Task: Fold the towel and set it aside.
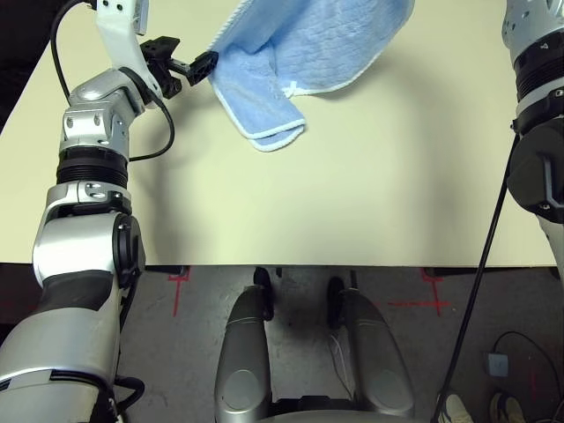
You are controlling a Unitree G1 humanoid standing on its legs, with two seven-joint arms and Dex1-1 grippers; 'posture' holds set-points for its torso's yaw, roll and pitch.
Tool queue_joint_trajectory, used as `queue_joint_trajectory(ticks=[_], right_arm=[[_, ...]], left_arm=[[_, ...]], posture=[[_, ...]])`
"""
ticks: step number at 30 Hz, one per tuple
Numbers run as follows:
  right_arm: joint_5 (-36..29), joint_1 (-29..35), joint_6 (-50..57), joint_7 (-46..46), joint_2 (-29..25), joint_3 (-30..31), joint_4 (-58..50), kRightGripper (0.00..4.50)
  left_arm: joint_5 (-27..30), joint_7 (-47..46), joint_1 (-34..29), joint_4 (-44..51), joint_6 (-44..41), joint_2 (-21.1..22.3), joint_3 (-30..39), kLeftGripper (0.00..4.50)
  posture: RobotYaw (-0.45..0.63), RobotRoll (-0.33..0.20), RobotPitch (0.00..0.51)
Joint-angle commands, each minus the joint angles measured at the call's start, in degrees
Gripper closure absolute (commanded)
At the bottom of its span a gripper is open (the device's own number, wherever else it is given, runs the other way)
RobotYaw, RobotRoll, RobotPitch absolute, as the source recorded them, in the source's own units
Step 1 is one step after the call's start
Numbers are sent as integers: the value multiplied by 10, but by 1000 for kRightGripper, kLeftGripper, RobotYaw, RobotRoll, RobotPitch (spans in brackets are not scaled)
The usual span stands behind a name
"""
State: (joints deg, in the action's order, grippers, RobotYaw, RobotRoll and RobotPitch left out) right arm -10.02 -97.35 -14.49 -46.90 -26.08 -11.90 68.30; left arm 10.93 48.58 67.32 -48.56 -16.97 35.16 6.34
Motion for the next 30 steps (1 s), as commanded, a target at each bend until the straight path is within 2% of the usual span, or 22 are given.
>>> queue_joint_trajectory(ticks=[1, 5, 8, 12, 18, 21, 30], right_arm=[[-1, -5, -11, -2, -3, -4, -3, 4467], [1, -12, -16, 5, -4, -5, 3, 4467], [6, -21, -21, 16, -10, -4, 11, 4467], [8, -44, -28, 25, -15, -7, 24, 4467], [0, -67, -40, 34, -16, -19, 33, 4467], [-6, -73, -48, 41, -7, -28, 35, 4467], [-34, -65, -89, 1, 44, -58, 33, 4467]], left_arm=[[38, 53, -40, 81, -92, 5, -1, 0], [80, 59, -86, 175, -192, 0, 9, 0], [96, 50, -110, 220, -226, -4, 10, 0], [88, 12, -109, 212, -196, -35, 12, 0], [36, -62, -48, 84, -71, -68, 9, 0], [25, -67, -24, 34, -38, -75, 6, 0], [38, -46, -44, 41, -49, -99, 11, 0]], posture=[[68, 0, 311], [72, 0, 312], [75, 0, 311], [79, 0, 309], [66, 0, 308], [53, 0, 309], [83, 0, 319]])
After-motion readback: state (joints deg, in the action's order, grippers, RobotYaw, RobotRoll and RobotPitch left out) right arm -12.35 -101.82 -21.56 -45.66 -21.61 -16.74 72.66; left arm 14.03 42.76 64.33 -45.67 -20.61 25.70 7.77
